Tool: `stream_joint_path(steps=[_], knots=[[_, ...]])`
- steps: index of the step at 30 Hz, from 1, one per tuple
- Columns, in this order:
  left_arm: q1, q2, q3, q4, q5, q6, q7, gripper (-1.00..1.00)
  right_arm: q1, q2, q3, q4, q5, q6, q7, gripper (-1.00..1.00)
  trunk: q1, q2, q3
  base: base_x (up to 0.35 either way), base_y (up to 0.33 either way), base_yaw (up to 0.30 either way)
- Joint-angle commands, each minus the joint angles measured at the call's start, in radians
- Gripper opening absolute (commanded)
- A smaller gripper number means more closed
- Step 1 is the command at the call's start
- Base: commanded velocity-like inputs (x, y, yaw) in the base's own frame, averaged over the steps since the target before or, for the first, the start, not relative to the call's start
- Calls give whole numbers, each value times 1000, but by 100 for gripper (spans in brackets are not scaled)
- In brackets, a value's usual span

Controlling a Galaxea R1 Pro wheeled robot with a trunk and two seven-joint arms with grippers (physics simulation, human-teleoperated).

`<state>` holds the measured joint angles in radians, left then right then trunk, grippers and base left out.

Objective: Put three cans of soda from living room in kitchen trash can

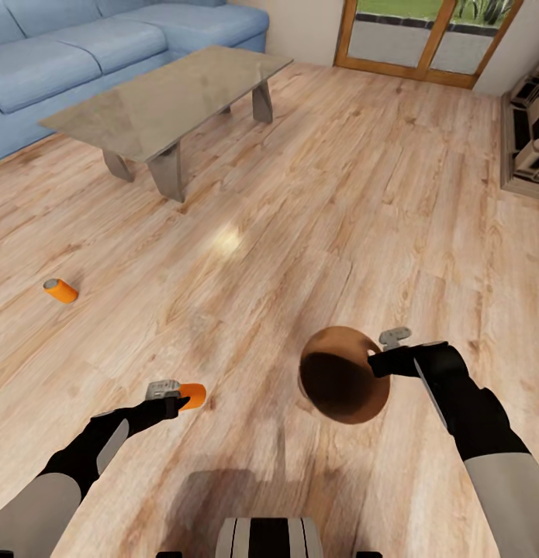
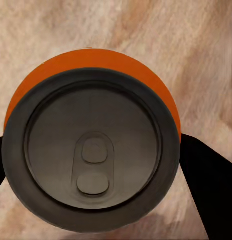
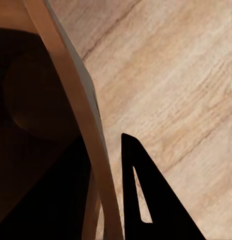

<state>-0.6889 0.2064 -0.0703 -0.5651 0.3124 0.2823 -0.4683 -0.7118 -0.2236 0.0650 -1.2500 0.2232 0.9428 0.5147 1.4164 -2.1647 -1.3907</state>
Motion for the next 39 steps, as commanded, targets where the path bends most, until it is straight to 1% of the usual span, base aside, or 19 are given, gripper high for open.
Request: stream_joint_path(steps=[1, 4, 5, 6, 7, 11, 12, 14, 17, 20, 21, 25, 27, 29, 31, 33, 34, 36, 39], knots=[[0, 2, 0, -2, -1, 0, -23, -100, 4, 1, 1, 2, -21, -4, 9, -100, -4, 7, 3, 0, 0, 0], [0, 6, 2, -8, 0, 6, -97, -100, 8, 5, 21, 32, -22, -31, 15, -100, -15, 28, 13, 0, 0, 0], [0, 8, 2, -10, 0, 9, -136, -100, 9, 7, 31, 45, -24, -45, 19, -100, -19, 35, 16, 0, 0, 0], [0, 15, 3, -14, -1, 12, -176, -100, 10, 9, 39, 61, -24, -57, 23, -100, -23, 42, 19, 0, 0, 0], [0, 20, 3, -17, 0, 13, -195, -100, 10, 10, 42, 69, -24, -62, 24, -100, -23, 42, 19, 0, 0, 0], [0, 69, 7, -62, 2, 19, -333, -100, 11, 13, 51, 104, -26, -77, 28, -100, -23, 42, 19, 0, 0, 0], [0, 84, 8, -80, 2, 31, -387, -100, 11, 14, 52, 119, -26, -79, 29, -100, -23, 42, 19, 0, 0, 0], [0, 102, 10, -120, 2, 85, -486, -100, 11, 16, 52, 157, -26, -81, 29, -100, -23, 42, 19, 0, 0, 0], [-1, 118, 11, -172, 2, 137, -560, -100, 11, 17, 52, 176, -26, -82, 31, -100, -23, 42, 19, 0, 0, 0], [-2, 138, 12, -216, 2, 185, -652, -100, 10, 17, 51, 186, -26, -82, 67, -100, -23, 42, 19, 0, 0, 0], [-3, 140, 12, -221, 2, 194, -672, -100, 10, 17, 51, 186, -26, -82, 78, -100, -23, 42, 19, 0, 0, 0], [-14, 147, 12, -236, 2, 259, -823, -100, 9, 17, 49, 189, -27, -81, 152, -100, -23, 42, 19, 0, 0, 0], [-16, 148, 11, -238, 1, 279, -879, -100, 9, 17, 48, 190, -27, -81, 172, -100, -23, 42, 19, 0, 0, 0], [-17, 147, 11, -242, 2, 301, -909, -100, 9, 25, 47, 191, -27, -80, 183, -100, -23, 42, 19, 0, 0, 0], [-18, 147, 10, -243, 2, 315, -921, -100, 8, 36, 48, 191, -27, -79, 187, -100, -23, 42, 19, 0, 0, 0], [-19, 144, 9, -245, 3, 330, -931, -100, 7, 55, 48, 191, -26, -76, 192, -100, -23, 42, 19, 0, 0, 0], [-20, 140, 9, -249, 4, 350, -941, -100, 6, 73, 49, 191, -26, -72, 194, -100, -23, 42, 19, 0, 0, 0], [-20, 139, 8, -253, 5, 366, -950, -100, 5, 78, 49, 191, -25, -71, 192, -100, -23, 42, 19, 0, 0, 0], [-22, 141, 8, -267, 6, 393, -999, -100, 5, 87, 50, 201, -23, -69, 184, -100, -23, 42, 19, 0, 0, 0]])
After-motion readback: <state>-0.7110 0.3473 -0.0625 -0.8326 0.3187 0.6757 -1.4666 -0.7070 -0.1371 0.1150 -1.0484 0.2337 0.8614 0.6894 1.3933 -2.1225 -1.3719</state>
